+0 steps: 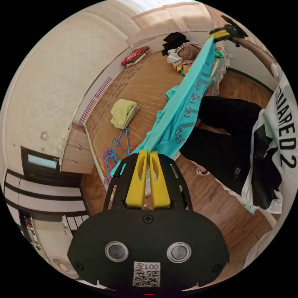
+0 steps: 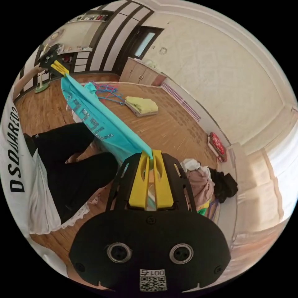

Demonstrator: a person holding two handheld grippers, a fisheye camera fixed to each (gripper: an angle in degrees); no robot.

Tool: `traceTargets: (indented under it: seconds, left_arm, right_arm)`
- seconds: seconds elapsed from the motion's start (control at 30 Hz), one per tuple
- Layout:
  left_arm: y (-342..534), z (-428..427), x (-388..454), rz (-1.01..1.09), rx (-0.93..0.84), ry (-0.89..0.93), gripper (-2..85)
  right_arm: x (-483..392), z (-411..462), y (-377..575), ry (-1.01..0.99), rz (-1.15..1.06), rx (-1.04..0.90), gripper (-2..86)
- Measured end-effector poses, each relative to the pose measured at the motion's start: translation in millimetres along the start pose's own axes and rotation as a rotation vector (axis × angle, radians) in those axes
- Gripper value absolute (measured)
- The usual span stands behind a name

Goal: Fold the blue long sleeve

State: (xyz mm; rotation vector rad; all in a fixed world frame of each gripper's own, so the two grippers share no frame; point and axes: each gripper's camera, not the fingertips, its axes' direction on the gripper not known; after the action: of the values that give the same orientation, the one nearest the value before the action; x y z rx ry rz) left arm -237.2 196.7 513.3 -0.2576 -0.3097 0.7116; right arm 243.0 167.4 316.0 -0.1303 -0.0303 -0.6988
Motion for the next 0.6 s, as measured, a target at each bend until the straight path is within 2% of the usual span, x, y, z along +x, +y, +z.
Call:
traceTargets:
  seconds: [0.13,0.33,0.5,0.6]
  left_arm:
    - [28.8,74.2,65.9,-0.24,-0.055,0.119,-0.9]
    - [46.1,135.7,152.8,-0.453,-0.117,0.158,-0.2]
    - [39.9,162.5,181.2,-0.5,-0.15,0.235,4.6]
    - [35.4,175.6,183.3,-0.559,-0.115,0.321,4.7]
  right_arm:
    - [-41.6,49.9,52.5,-0.062,0.166,-0.103,2.0]
    - [-87.7,101.9,101.7,-0.101,0.376,-0.207,3.0]
    - [-87.6,113.3,125.7,-0.221,0.563,-0.17,6.8]
    - [-78.1,117.4,147.6,-0.386,0.712,-0.099,8.8]
